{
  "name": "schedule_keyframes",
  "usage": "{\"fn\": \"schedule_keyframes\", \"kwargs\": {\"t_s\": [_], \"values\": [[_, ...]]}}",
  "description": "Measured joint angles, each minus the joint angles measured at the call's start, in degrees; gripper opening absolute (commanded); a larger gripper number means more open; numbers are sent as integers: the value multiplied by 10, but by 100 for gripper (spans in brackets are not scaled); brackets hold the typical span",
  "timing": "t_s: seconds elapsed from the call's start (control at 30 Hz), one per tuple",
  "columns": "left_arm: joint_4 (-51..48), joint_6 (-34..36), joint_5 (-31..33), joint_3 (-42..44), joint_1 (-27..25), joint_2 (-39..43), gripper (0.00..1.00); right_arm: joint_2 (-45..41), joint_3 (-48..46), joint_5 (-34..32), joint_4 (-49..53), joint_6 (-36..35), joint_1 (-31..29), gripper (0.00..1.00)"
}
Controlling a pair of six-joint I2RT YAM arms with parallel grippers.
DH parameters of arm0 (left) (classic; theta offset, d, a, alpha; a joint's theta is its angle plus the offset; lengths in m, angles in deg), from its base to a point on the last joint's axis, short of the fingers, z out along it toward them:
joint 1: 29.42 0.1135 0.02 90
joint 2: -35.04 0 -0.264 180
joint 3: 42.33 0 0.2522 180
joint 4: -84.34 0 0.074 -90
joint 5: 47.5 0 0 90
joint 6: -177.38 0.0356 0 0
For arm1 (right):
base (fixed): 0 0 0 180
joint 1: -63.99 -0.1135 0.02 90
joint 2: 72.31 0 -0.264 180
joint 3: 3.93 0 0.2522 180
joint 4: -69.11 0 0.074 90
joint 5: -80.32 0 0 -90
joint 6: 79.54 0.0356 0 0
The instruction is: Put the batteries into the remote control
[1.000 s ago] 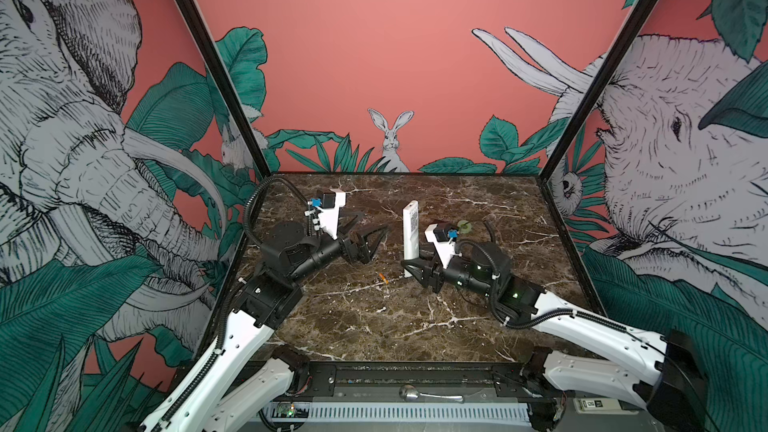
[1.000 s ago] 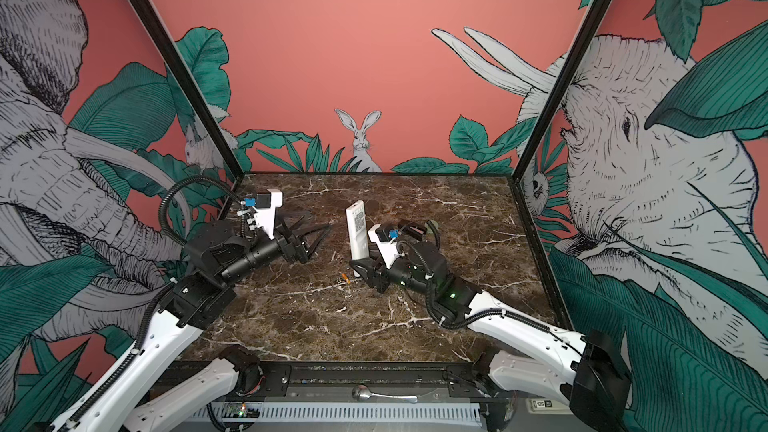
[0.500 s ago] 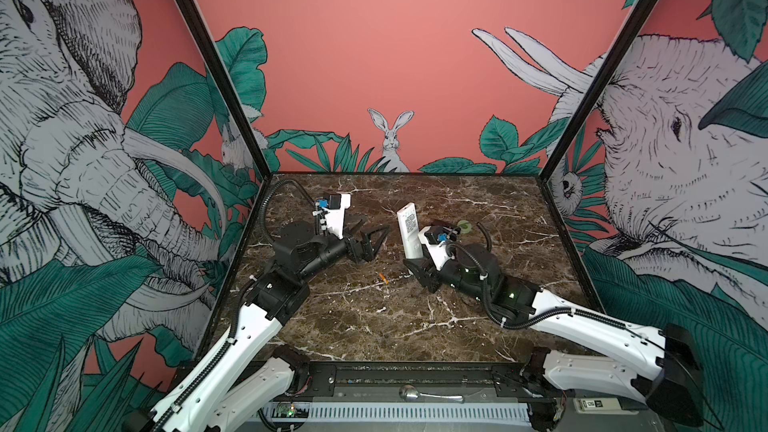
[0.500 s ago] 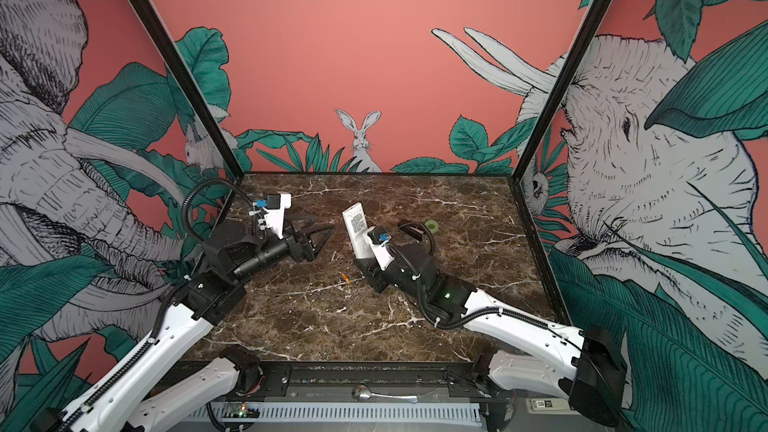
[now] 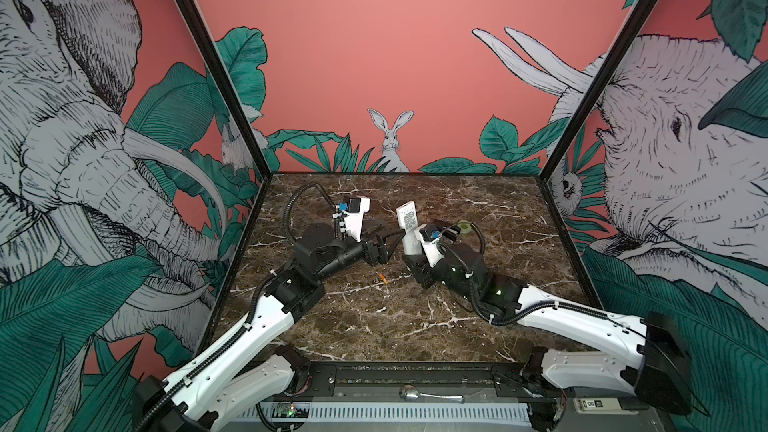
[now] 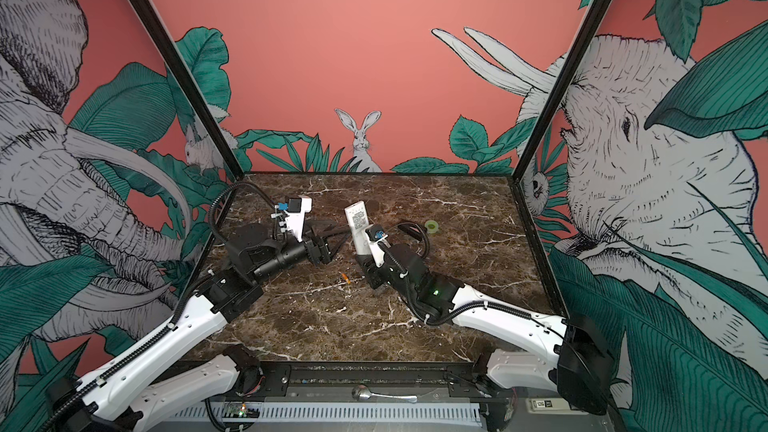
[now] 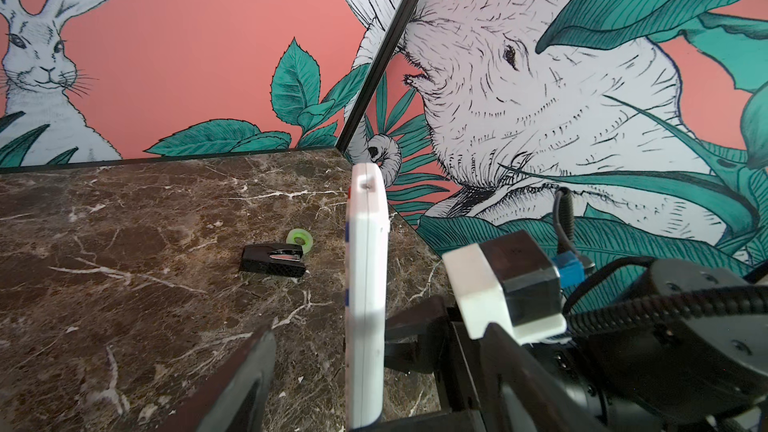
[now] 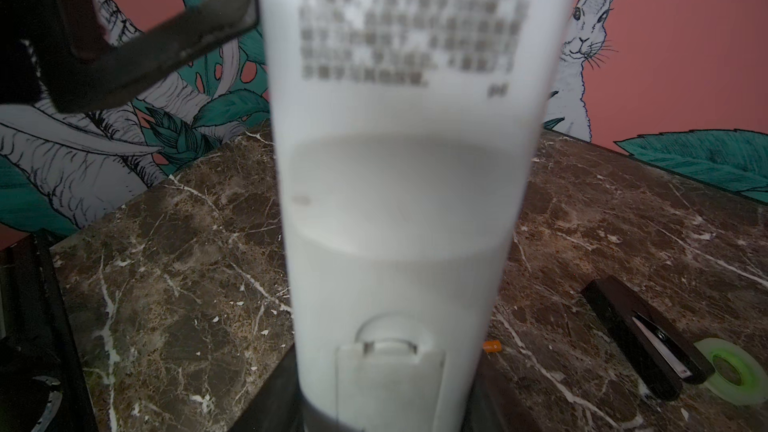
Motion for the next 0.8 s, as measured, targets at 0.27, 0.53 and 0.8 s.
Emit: {"fn": "schedule_keyframes", "kwargs": {"t_s": [0.27,0.53,0.8], "values": [[22,-3,19,3,0,-16,73,2,0,-6,-6,8,-9,0],[37,-11,27,6,0,-33,71,10,0,-13,-19,9,-9,0],[50,-18,32,8,-1,-38,70,12,0,-14,-28,13,-10,0]]}}
